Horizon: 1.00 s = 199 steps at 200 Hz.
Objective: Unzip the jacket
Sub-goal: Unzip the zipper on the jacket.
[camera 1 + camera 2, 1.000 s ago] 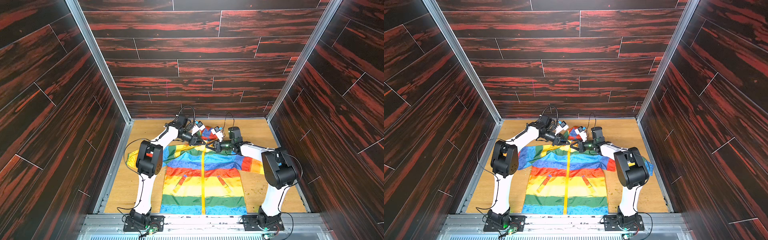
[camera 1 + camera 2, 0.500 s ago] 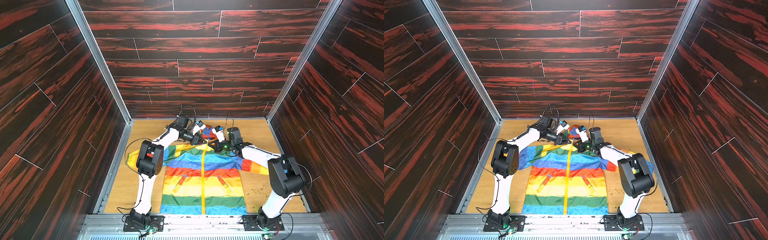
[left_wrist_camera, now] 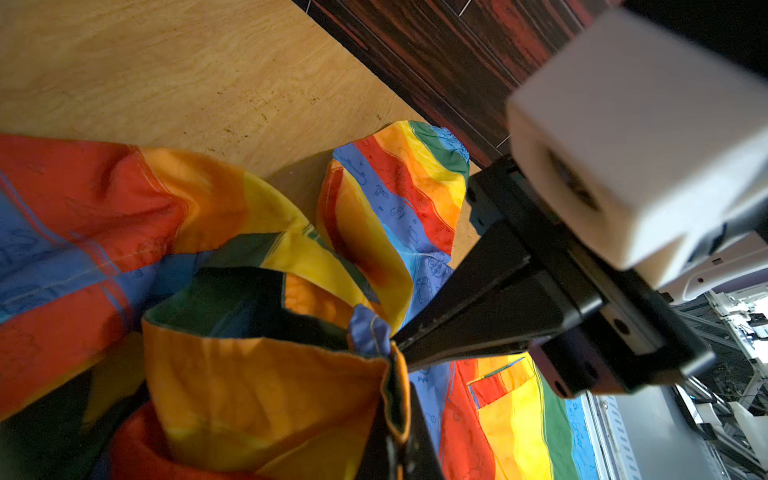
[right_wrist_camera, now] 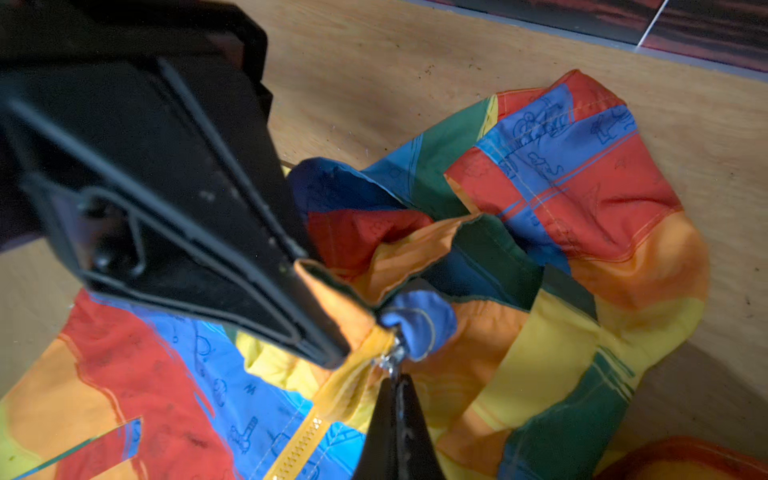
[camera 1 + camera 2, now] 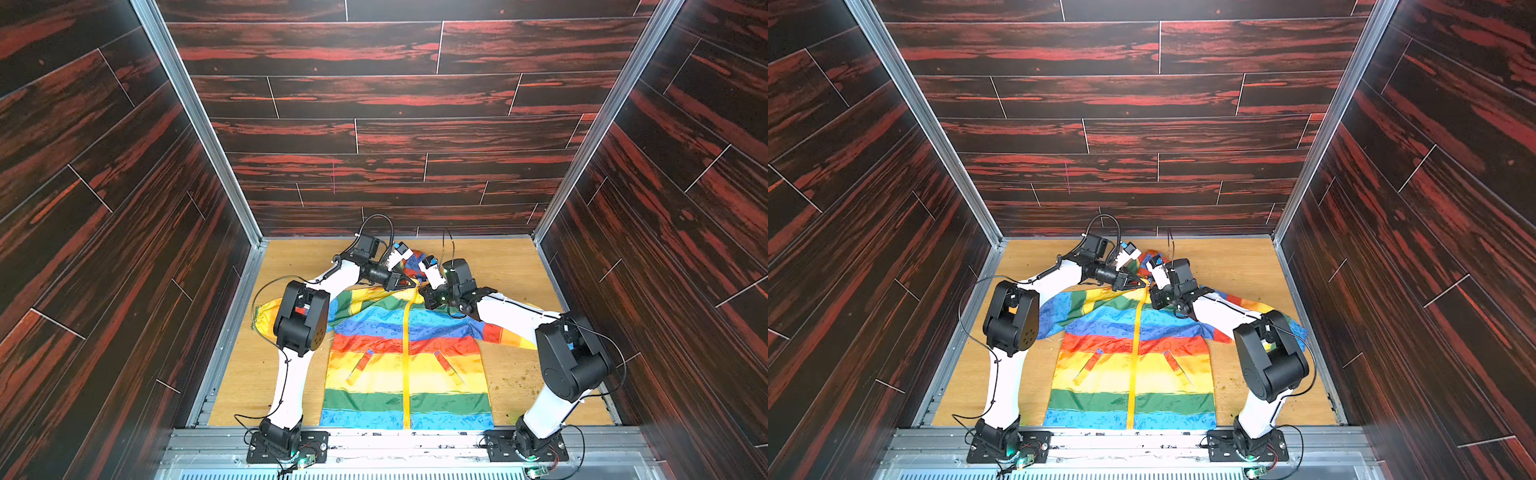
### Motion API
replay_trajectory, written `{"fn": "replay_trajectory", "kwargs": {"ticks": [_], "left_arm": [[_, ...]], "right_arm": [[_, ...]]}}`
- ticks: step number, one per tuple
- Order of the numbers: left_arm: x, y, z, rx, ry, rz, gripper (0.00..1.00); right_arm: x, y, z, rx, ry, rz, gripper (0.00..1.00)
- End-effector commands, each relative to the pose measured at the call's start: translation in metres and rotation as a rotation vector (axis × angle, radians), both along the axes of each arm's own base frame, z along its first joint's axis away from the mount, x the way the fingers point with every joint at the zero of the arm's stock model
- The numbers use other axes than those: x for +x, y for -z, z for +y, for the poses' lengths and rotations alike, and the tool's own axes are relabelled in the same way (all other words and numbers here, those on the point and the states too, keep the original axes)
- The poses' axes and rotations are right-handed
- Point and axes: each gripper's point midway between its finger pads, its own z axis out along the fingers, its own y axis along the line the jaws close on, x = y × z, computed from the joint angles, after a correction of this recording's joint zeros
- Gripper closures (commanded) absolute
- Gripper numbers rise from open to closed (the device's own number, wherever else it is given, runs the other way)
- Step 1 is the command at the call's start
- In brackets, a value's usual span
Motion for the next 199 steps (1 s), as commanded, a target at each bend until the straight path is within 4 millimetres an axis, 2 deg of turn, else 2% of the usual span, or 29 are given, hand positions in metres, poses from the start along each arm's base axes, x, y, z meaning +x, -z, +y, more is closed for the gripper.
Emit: {"fn": "replay_trajectory", "kwargs": {"ticks": [1,39,82,127,172,199], "left_arm": [[0.003,-0.047,0.005,-0.081,-0.005,-0.09,1.0],[0.003,-0.05,0.006,-0.084,-0.007,-0.094,1.0],[0.005,-0.056,0.006,-0.1,-0.022,-0.104,1.0],[0.019,-0.064,0.006,-0.147,-0.089,-0.098,1.0],[0.03,-0.061,0.009,-0.146,-0.143,-0.086,1.0],[0.034,-0.062,0.012,-0.145,-0.162,-0.088,1.0]], "right_arm": [[-0.019,0.02,-0.008,-0.076,-0.014,0.061,1.0],[-0.029,0.033,0.003,-0.107,-0.069,0.094,1.0],[-0.036,0.044,0.0,-0.148,-0.07,0.12,1.0],[-0.053,0.054,0.009,-0.163,-0.112,0.141,1.0],[-0.063,0.068,0.012,-0.187,-0.129,0.146,1.0],[-0.066,0.069,0.017,-0.174,-0.138,0.149,1.0]]}}
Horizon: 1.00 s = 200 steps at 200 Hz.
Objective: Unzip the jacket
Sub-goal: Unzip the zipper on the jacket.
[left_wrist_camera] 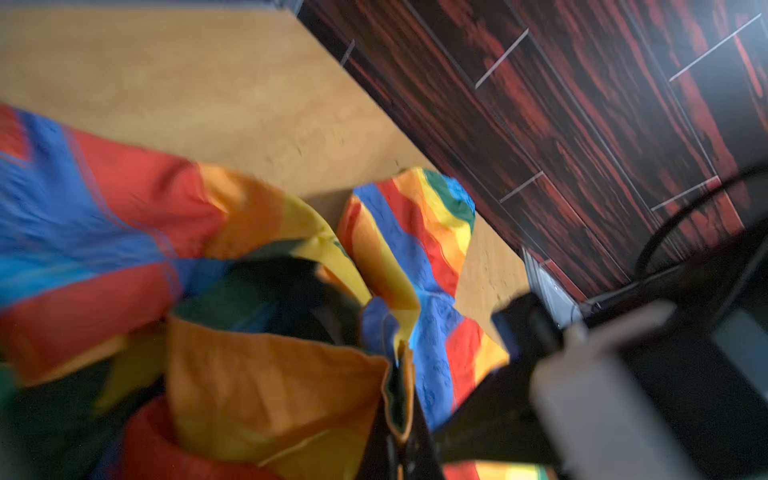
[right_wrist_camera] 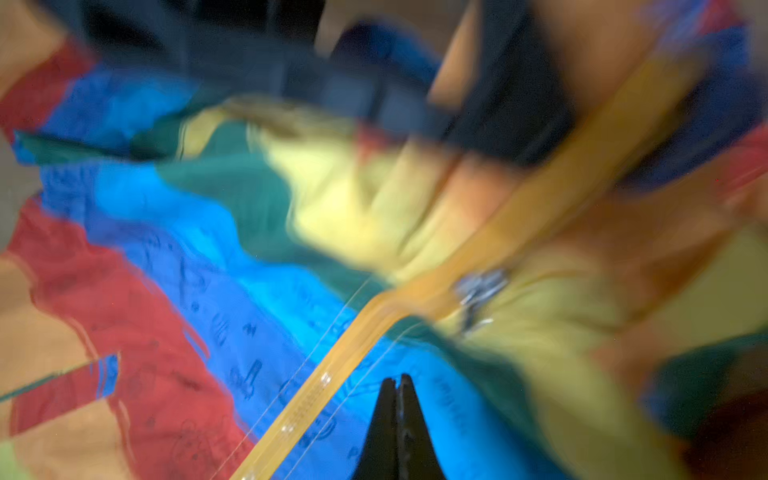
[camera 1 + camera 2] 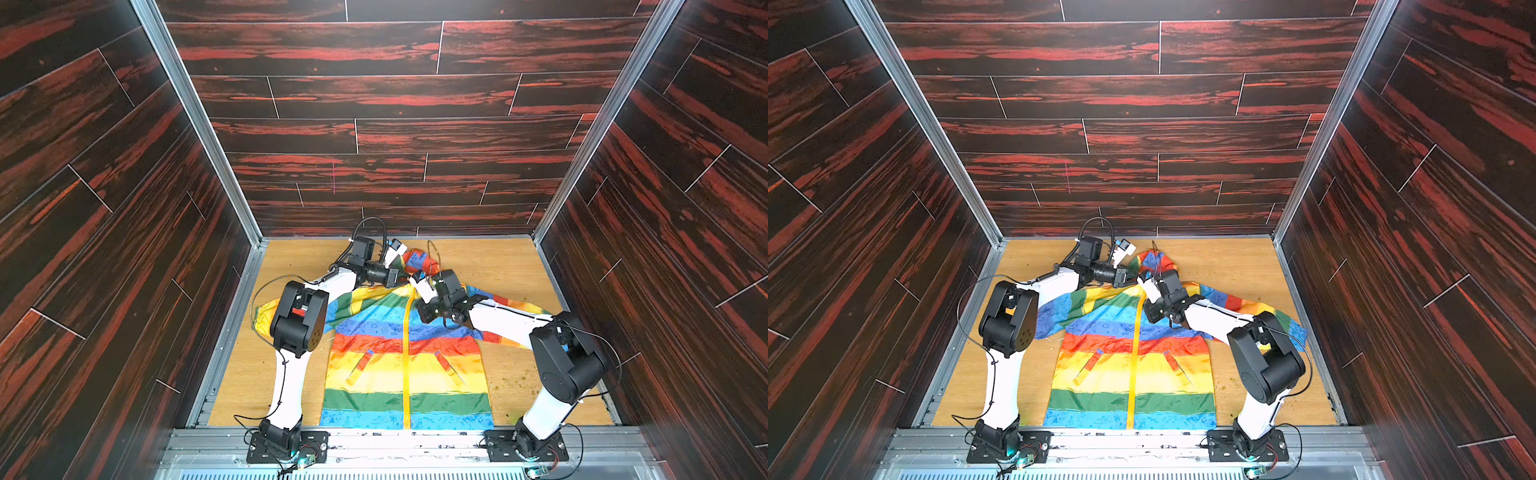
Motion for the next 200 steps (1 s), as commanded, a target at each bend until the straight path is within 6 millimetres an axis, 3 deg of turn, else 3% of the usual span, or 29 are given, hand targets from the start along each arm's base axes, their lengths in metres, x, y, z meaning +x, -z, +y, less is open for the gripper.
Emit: {"fn": "replay_trajectory", "kwargs": {"ticks": [1,23,45,58,69,92,111,116,140,163,200], "left_arm": [[0.011,-0.05,0.007,-0.05,-0.034,-0.129,1.0],[0.01,-0.049,0.007,-0.054,-0.026,-0.127,1.0],[0.005,-0.047,0.007,-0.061,-0.004,-0.127,1.0],[0.003,-0.05,0.007,-0.072,0.009,-0.136,1.0],[0.001,-0.053,0.007,-0.08,0.023,-0.145,1.0],[-0.003,-0.057,0.006,-0.094,0.048,-0.164,1.0],[-0.008,-0.061,0.005,-0.105,0.071,-0.165,1.0],[-0.01,-0.062,0.005,-0.106,0.08,-0.165,1.0],[-0.019,-0.072,0.003,-0.13,0.132,-0.183,1.0],[-0.028,-0.07,0.003,-0.111,0.17,-0.19,1.0],[-0.042,-0.064,0.006,-0.044,0.236,-0.2,1.0]], "right_arm": [[-0.02,0.026,0.003,-0.036,-0.039,0.083,1.0],[-0.018,0.018,0.002,0.008,-0.017,0.072,1.0],[-0.004,-0.027,-0.011,0.298,0.036,0.121,1.0],[-0.002,-0.053,-0.016,0.362,0.009,0.072,1.0],[0.002,-0.069,-0.02,0.395,0.003,0.048,0.87],[0.017,-0.102,-0.041,0.627,0.012,0.049,0.83],[0.031,-0.127,-0.047,0.702,0.018,-0.052,0.54],[0.033,-0.131,-0.045,0.72,0.011,-0.054,0.51],[0.018,-0.135,-0.024,0.799,-0.221,0.123,0.54],[-0.002,-0.133,-0.019,0.826,-0.368,0.209,0.58],[-0.009,-0.101,-0.018,0.788,-0.408,0.347,0.57]]}}
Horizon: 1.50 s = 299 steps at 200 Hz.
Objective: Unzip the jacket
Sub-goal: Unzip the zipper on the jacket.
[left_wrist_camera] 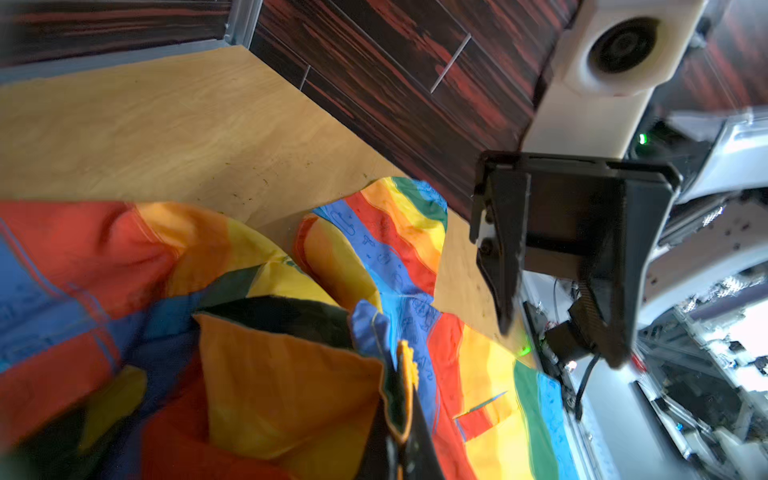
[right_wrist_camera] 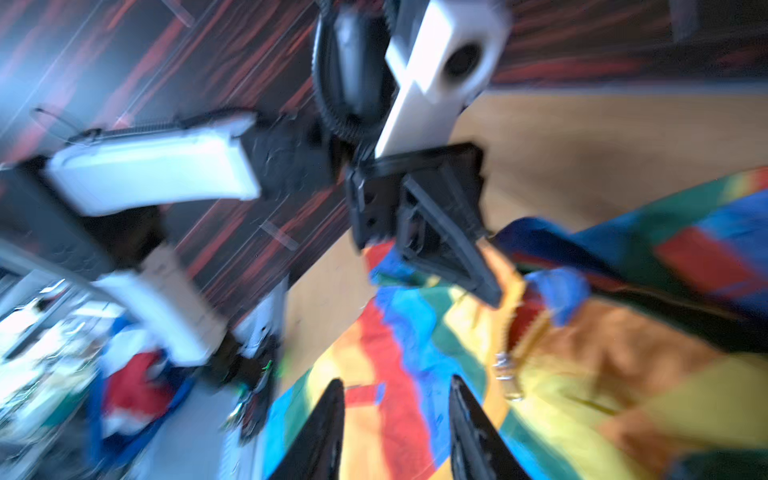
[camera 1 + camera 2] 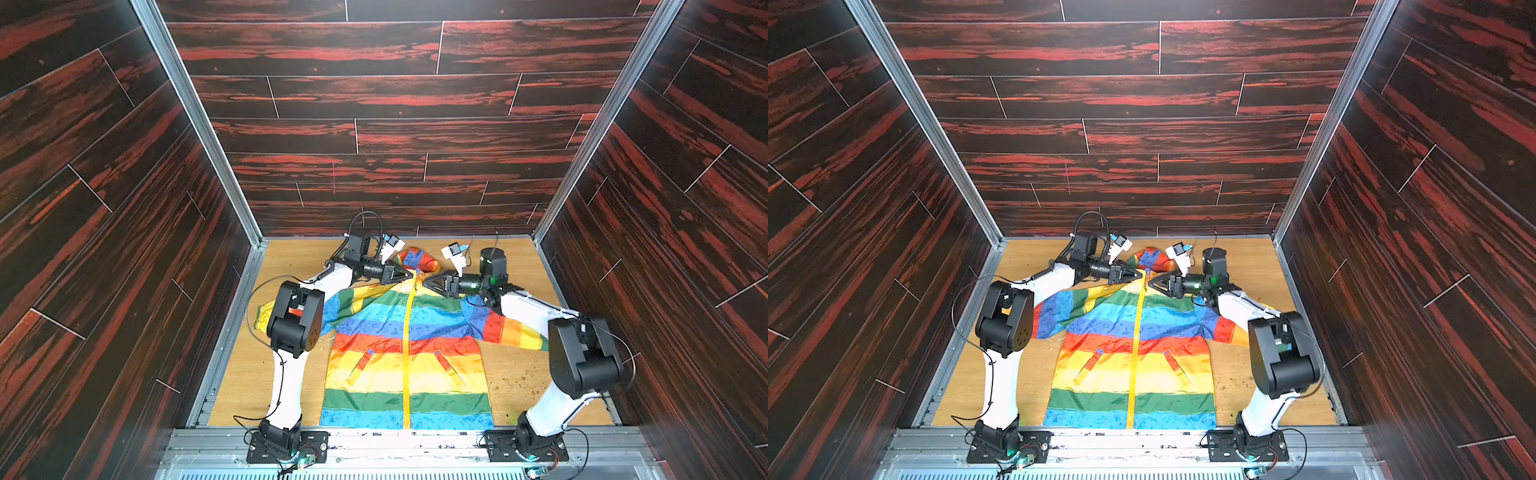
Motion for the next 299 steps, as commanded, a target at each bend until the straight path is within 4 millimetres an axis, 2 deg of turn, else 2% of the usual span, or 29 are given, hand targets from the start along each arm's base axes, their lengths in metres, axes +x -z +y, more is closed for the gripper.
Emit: {"fn": "replay_trajectory", "kwargs": {"ticks": [1,47,72,132,168,255,299], "left_arm": [[-0.024,-0.039,0.003,-0.008,0.093,-0.105,1.0],[-0.027,-0.038,0.001,0.0,0.101,-0.108,1.0],[-0.029,-0.038,0.0,0.003,0.104,-0.108,1.0],[-0.03,-0.038,-0.002,0.002,0.11,-0.112,1.0],[-0.029,-0.037,-0.002,0.006,0.107,-0.109,1.0],[-0.028,-0.032,-0.003,0.012,0.104,-0.097,1.0],[-0.028,-0.032,-0.004,0.01,0.106,-0.095,1.0]], "right_arm": [[-0.019,0.027,0.001,-0.001,-0.125,0.115,0.57],[0.002,0.056,0.003,-0.032,-0.078,0.149,0.54],[0.008,0.056,0.009,-0.011,-0.088,0.156,0.54],[0.007,0.067,0.019,-0.02,-0.123,0.184,0.54],[0.002,0.067,0.023,-0.012,-0.155,0.19,0.54],[-0.013,0.052,0.027,0.03,-0.221,0.174,0.64],[-0.004,0.061,0.027,-0.009,-0.172,0.177,0.63]]}}
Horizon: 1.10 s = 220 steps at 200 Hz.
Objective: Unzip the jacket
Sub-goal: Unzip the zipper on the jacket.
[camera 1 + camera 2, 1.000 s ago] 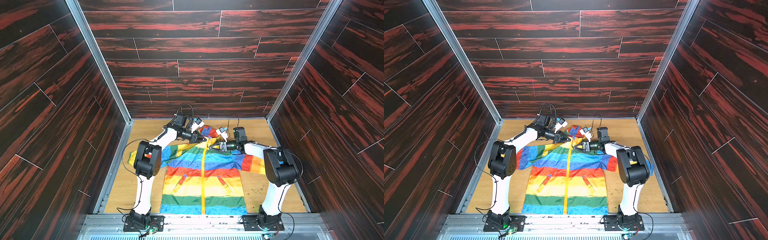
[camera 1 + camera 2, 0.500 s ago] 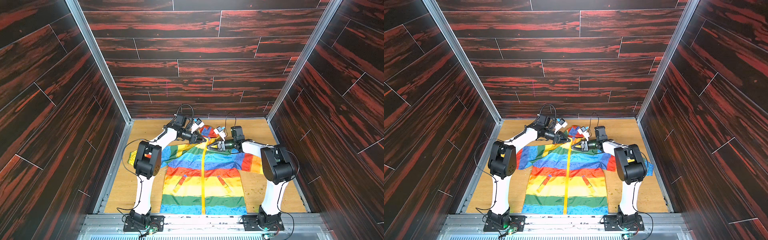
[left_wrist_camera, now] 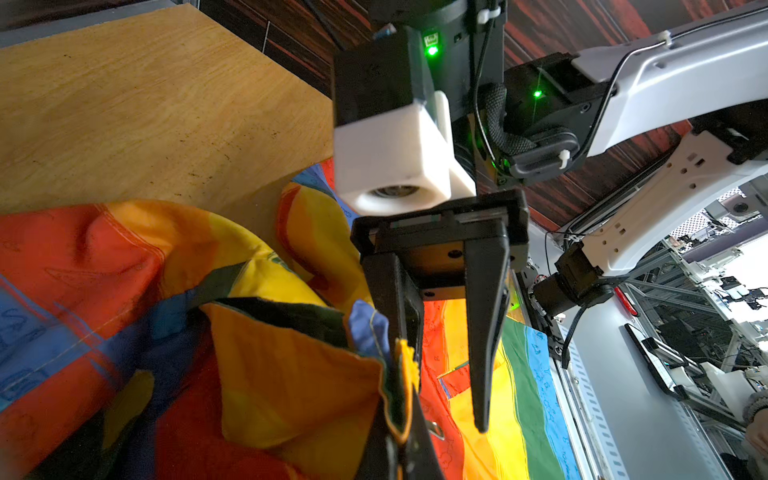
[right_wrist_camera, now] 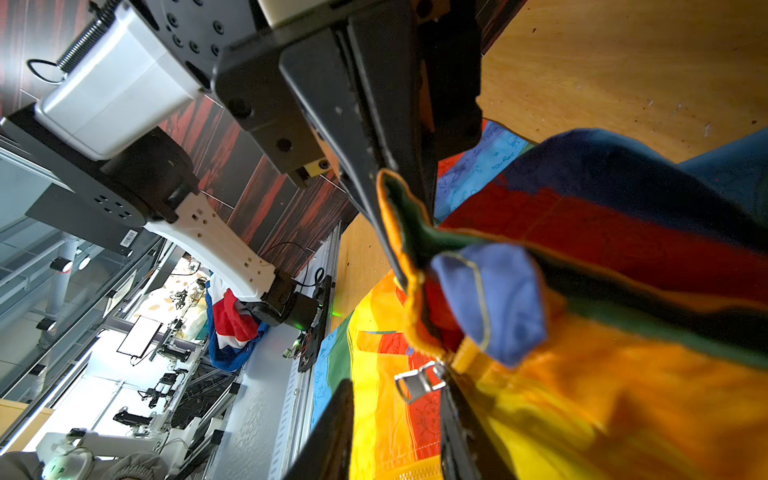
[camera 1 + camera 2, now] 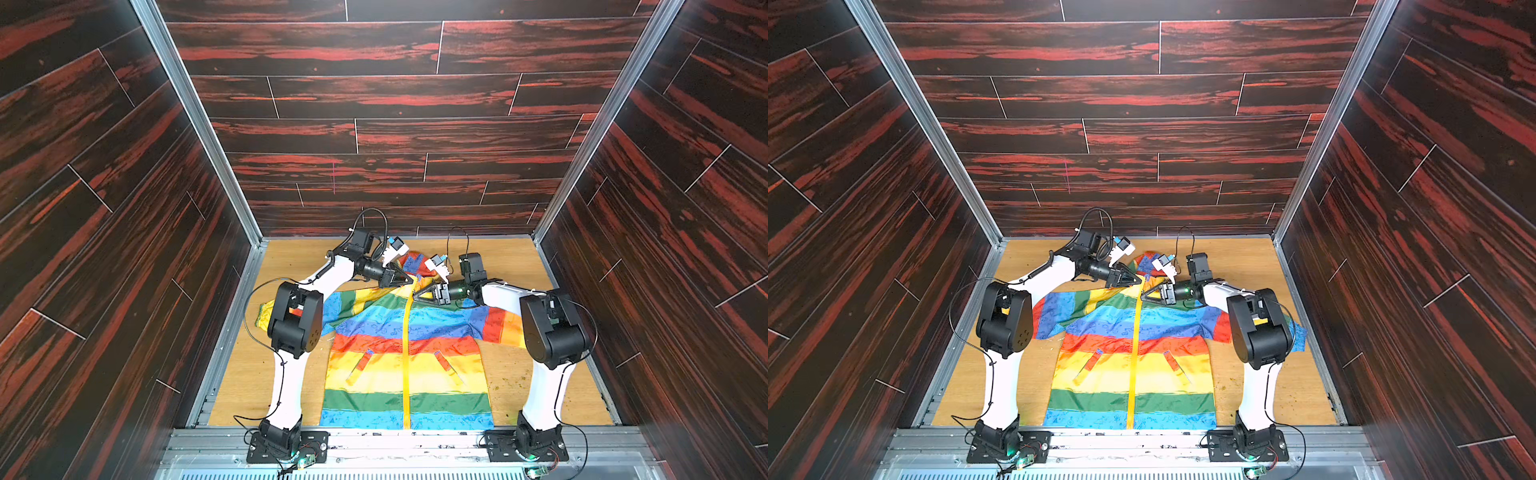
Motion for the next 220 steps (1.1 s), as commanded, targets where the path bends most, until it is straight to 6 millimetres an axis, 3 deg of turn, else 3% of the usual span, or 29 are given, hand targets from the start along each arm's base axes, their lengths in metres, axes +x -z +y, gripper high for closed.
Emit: {"fn": "replay_trajectory", "kwargs": {"ticks": [1,31,91,158,220], "left_arm": [[-0.006,-0.03,-0.002,-0.041,0.027,-0.063,1.0],[-0.006,-0.031,-0.002,-0.041,0.026,-0.064,1.0],[-0.006,-0.032,-0.003,-0.045,0.029,-0.066,1.0],[-0.006,-0.032,-0.003,-0.044,0.027,-0.064,1.0],[-0.006,-0.031,-0.004,-0.044,0.028,-0.062,1.0]], "right_arm": [[0.004,0.008,0.004,-0.022,0.012,0.005,0.64],[0.012,0.017,0.003,-0.058,0.057,0.008,0.63],[0.015,0.014,0.005,-0.039,0.052,0.019,0.68],[-0.001,0.028,0.012,-0.048,0.002,0.065,0.68],[0.001,0.02,0.015,-0.012,-0.004,0.056,0.67]]}}
